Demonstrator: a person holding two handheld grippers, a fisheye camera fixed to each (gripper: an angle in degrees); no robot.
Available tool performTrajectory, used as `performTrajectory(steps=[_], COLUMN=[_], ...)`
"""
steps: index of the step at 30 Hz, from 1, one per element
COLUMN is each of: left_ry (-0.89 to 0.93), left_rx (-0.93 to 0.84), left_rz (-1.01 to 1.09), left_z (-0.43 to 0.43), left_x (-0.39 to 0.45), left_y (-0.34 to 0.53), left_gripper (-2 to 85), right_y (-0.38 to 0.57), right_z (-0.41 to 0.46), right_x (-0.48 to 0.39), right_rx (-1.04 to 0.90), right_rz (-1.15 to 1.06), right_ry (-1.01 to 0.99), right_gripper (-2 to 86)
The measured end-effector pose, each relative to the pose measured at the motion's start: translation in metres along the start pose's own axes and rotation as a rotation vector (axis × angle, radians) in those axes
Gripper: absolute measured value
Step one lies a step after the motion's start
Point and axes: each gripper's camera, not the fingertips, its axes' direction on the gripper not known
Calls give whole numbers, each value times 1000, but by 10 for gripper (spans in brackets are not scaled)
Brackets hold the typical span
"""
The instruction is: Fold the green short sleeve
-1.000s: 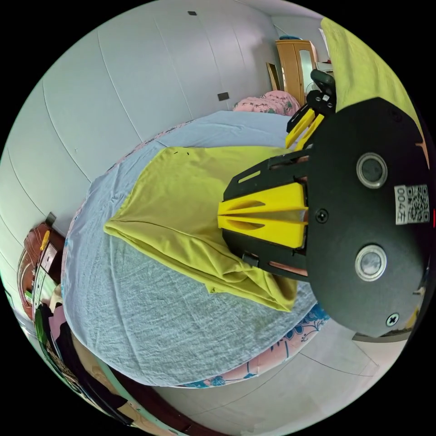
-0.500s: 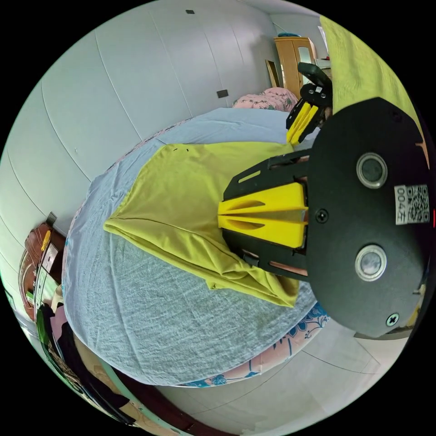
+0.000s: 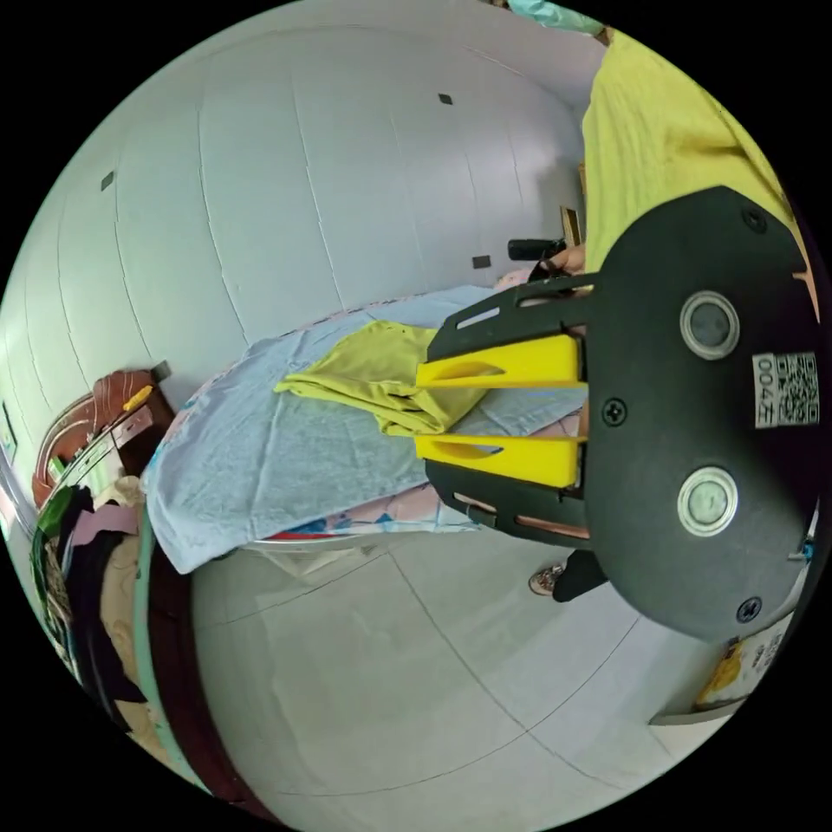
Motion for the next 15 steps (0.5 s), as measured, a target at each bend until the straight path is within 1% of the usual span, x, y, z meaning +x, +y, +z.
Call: performTrajectory(steps=[1,3,5,9,12,14,15], left_ry=[29,20,-47,-143,-189,-248,-268], left_rx=[-8,-28,-60,-95,-131,-122,-118], left_rz=[14,56,130,197,247,269,270], left_z=[4,13,27,45,60,66,67], left_x=[-2,3,14,27,38,46,47], left_y=[2,2,-6,-25,-41,-51,-53], left_gripper=[101,120,134,138,117,69,60], right_y=[-4,-10,-17,-25,-31,-37,-38], right_z=[-6,-13,-18,-33,-44,-52,-54], right_x=[13,27,39,52,58,58,57], right_rx=[10,18,3,7,3,6,8], right_rz=[49,89,114,142,146,128,121], right_ry=[-44,-55,-46,-54,-40,-29,-23], right_gripper=[113,115,113,104,88,52,42])
